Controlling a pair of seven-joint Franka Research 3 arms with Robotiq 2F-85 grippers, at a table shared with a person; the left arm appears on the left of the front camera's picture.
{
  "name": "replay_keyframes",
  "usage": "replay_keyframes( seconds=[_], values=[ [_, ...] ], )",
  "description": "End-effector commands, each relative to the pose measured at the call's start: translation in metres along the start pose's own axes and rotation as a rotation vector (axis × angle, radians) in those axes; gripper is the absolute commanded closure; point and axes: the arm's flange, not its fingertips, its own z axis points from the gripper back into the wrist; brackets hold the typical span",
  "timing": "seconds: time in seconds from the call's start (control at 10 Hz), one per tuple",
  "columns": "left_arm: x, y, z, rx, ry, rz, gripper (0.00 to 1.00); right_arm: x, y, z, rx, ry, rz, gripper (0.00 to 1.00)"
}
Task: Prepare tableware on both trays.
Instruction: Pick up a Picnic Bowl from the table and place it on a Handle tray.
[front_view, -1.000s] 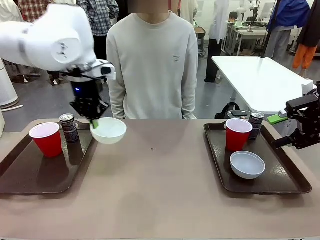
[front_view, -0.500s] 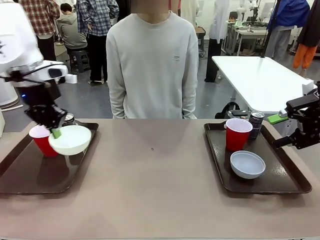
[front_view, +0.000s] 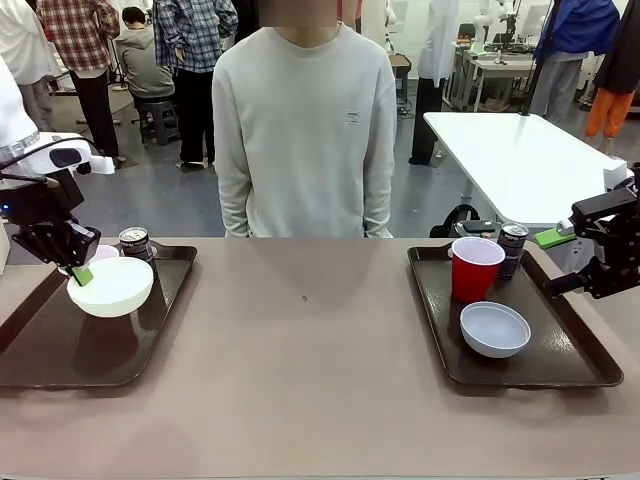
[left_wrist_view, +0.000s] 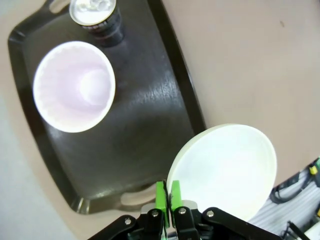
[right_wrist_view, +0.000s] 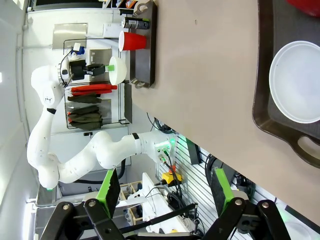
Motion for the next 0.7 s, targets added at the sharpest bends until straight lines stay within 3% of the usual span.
replay_keyframes(
  seconds=[0.0, 0.1, 0.3, 0.6],
  values=[
    [0.003, -0.004, -0.001, -0.007, 0.022, -0.01, 1.0, 0.0, 0.0, -0.002, 0.025, -0.002, 0.019, 0.05],
    [0.0, 0.0, 0.0, 0.0, 0.0, 0.0, 0.96, 0.0, 0.0, -0.002, 0.025, -0.002, 0.019, 0.05],
    [0.007, 0.025, -0.053, 0.021, 0.025, -0.109, 0.96, 0.0, 0.0, -0.002, 0.025, -0.002, 0.019, 0.05],
    [0.001, 0.053, -0.09, -0.053, 0.023, -0.143, 0.96, 0.0, 0.0, -0.002, 0.025, -0.002, 0.019, 0.05]
  ],
)
